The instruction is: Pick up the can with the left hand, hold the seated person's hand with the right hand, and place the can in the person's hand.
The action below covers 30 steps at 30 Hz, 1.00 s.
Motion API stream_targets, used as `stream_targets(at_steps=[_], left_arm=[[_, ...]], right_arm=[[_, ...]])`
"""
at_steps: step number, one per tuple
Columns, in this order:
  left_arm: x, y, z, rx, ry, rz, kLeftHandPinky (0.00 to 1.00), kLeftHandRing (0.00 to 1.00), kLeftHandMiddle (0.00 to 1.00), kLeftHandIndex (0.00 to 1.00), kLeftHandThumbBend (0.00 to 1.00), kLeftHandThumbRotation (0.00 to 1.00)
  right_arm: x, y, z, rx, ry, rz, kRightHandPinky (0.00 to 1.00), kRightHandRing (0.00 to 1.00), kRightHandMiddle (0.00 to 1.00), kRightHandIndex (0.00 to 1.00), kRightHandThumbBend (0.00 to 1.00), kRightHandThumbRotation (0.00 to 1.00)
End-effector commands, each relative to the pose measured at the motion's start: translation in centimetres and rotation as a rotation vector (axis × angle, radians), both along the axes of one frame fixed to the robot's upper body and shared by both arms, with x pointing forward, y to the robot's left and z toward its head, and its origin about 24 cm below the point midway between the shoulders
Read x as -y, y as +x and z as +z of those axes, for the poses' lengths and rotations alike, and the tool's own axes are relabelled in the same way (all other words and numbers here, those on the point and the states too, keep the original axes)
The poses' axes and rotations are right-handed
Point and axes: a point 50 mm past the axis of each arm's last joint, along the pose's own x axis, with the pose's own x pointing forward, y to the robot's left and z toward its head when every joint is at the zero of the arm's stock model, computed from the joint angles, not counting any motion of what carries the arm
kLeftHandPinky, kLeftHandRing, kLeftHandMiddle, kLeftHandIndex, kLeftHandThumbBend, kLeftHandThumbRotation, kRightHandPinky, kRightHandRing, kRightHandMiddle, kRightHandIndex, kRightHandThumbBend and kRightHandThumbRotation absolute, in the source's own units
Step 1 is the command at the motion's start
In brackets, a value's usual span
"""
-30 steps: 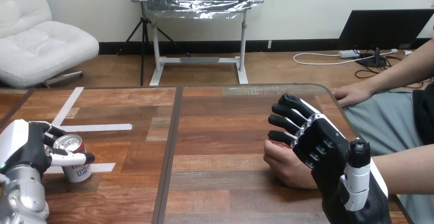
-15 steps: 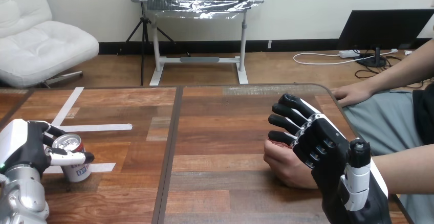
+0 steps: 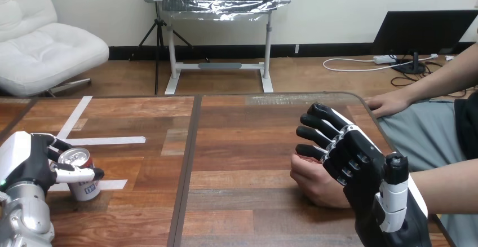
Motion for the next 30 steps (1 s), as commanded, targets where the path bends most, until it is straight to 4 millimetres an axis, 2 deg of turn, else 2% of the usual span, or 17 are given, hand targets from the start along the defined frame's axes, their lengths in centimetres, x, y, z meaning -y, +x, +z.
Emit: stream_targets(at_steps=[1, 15, 21, 30], left_arm=[[0.4, 1.8, 2.5, 0.093, 0.043, -0.043, 0.22, 0.31, 0.41, 0.51, 0.72, 0.00], [0.9, 1.9, 3.4, 0.070, 0.037, -0.068, 0.25, 0.35, 0.44, 0.51, 0.72, 0.00], [1.2, 2.1, 4.2, 0.075, 0.032, -0.100, 0.31, 0.42, 0.49, 0.51, 0.73, 0.00], [2.1, 2.2, 5.7, 0.098, 0.002, -0.126, 0.31, 0.42, 0.49, 0.51, 0.72, 0.00]], right_arm=[[-0.3, 1.0, 1.6, 0.080, -0.001, 0.020, 0.79, 0.85, 0.86, 0.87, 0.95, 1.00], [0.3, 1.7, 1.6, 0.109, -0.112, -0.004, 0.79, 0.86, 0.87, 0.87, 0.94, 1.00], [1.2, 2.7, 1.8, 0.156, -0.292, -0.043, 0.81, 0.88, 0.90, 0.89, 0.94, 1.00], [2.8, 4.3, 2.2, 0.192, -0.438, -0.079, 0.85, 0.92, 0.93, 0.92, 0.94, 0.97]])
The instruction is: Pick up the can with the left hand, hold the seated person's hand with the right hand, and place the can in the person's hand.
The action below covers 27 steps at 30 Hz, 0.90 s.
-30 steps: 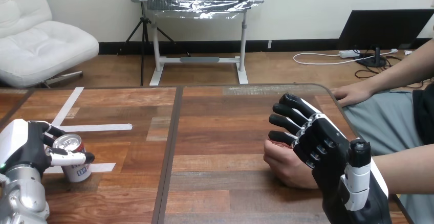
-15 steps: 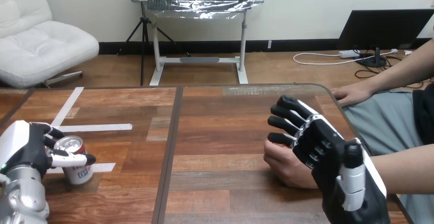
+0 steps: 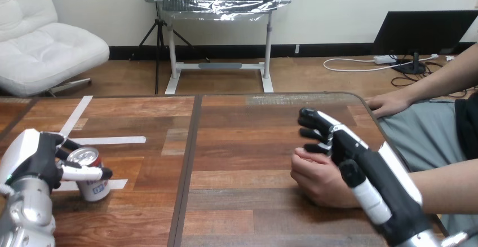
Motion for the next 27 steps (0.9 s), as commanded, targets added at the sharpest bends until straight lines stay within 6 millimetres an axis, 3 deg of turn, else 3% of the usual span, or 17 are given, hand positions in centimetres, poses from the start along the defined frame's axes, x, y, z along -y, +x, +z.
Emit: stream_targets(at_steps=[1, 15, 27], left_arm=[[1.4, 1.8, 5.0, 0.162, 0.048, -0.086, 0.31, 0.41, 0.49, 0.51, 0.72, 0.00], [2.8, 1.6, 7.6, 0.251, 0.031, -0.147, 0.27, 0.37, 0.45, 0.50, 0.72, 0.00], [3.7, 1.2, 9.9, 0.311, 0.016, -0.183, 0.23, 0.32, 0.41, 0.49, 0.71, 0.00]], right_arm=[[1.5, 2.4, 2.3, 0.136, -0.096, -0.037, 0.86, 0.92, 0.93, 0.92, 0.94, 0.97], [4.1, 4.5, 2.9, 0.110, -0.327, -0.088, 0.96, 0.99, 1.00, 1.00, 0.99, 0.90], [5.8, 5.9, 3.3, 0.119, -0.478, -0.122, 0.92, 0.99, 1.00, 1.00, 1.00, 0.88]])
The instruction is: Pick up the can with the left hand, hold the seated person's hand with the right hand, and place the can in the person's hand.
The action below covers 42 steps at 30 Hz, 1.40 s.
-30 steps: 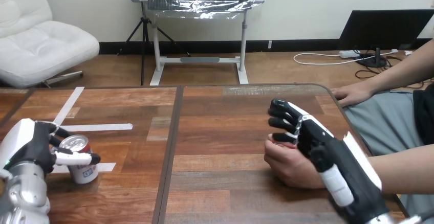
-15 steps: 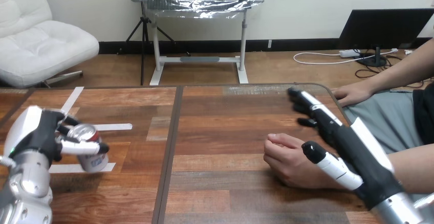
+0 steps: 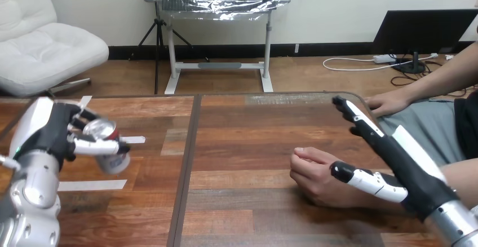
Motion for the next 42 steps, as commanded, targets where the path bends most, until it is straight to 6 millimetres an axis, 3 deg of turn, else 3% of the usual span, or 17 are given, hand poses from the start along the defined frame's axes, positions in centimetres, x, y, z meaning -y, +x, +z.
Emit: stream_targets(at_steps=[1, 12, 21, 27, 42], left_arm=[[1.1, 0.6, 5.5, 0.208, 0.042, -0.064, 0.22, 0.31, 0.41, 0.49, 0.71, 0.00], [1.8, 0.1, 6.9, 0.258, 0.025, -0.118, 0.19, 0.27, 0.38, 0.48, 0.70, 0.00], [2.6, -0.2, 8.0, 0.284, 0.008, -0.156, 0.24, 0.33, 0.41, 0.48, 0.69, 0.00], [3.0, -0.5, 8.5, 0.300, -0.002, -0.182, 0.29, 0.39, 0.45, 0.48, 0.67, 0.00], [3.6, -0.9, 9.9, 0.327, -0.030, -0.225, 0.27, 0.36, 0.43, 0.47, 0.66, 0.00]], right_arm=[[1.2, 2.5, 2.9, 0.131, -0.071, -0.023, 0.92, 0.99, 1.00, 1.00, 1.00, 0.88], [2.5, 3.7, 3.1, 0.121, -0.234, -0.031, 0.92, 1.00, 1.00, 1.00, 1.00, 0.86], [3.3, 4.4, 3.0, 0.093, -0.356, -0.013, 0.91, 1.00, 1.00, 1.00, 1.00, 0.85], [3.8, 4.8, 2.8, 0.060, -0.434, 0.019, 0.97, 1.00, 1.00, 1.00, 1.00, 0.84], [4.9, 5.3, 1.9, -0.026, -0.577, 0.055, 1.00, 1.00, 1.00, 1.00, 1.00, 0.77]])
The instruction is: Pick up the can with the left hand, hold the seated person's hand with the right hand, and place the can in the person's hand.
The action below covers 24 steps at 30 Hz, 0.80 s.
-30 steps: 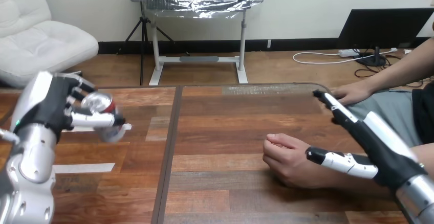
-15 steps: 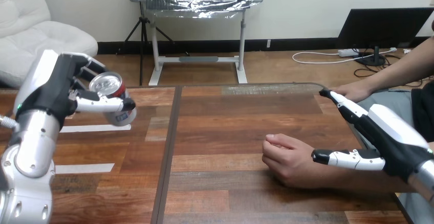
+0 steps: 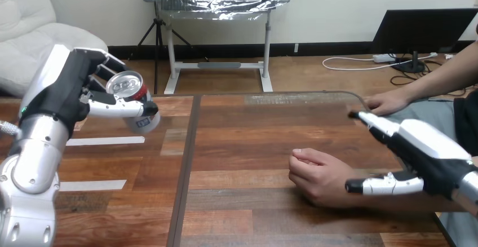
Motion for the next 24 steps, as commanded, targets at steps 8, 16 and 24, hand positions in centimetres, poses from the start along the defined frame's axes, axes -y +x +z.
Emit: stream_targets(at_steps=[8, 16, 24], left_arm=[[0.3, -0.2, 3.7, 0.138, 0.018, -0.032, 0.26, 0.35, 0.42, 0.47, 0.66, 0.00], [0.5, -0.3, 4.0, 0.165, 0.016, -0.053, 0.25, 0.33, 0.40, 0.46, 0.67, 0.00], [0.6, -0.4, 4.2, 0.177, 0.012, -0.070, 0.26, 0.33, 0.39, 0.45, 0.66, 0.00]], right_arm=[[0.7, 1.5, 1.2, -0.004, -0.128, 0.036, 1.00, 1.00, 1.00, 1.00, 1.00, 0.76], [1.1, 1.5, 0.7, -0.056, -0.205, 0.050, 1.00, 1.00, 1.00, 1.00, 1.00, 0.76], [1.3, 1.4, 0.0, -0.080, -0.261, 0.057, 1.00, 1.00, 1.00, 1.00, 1.00, 0.73]])
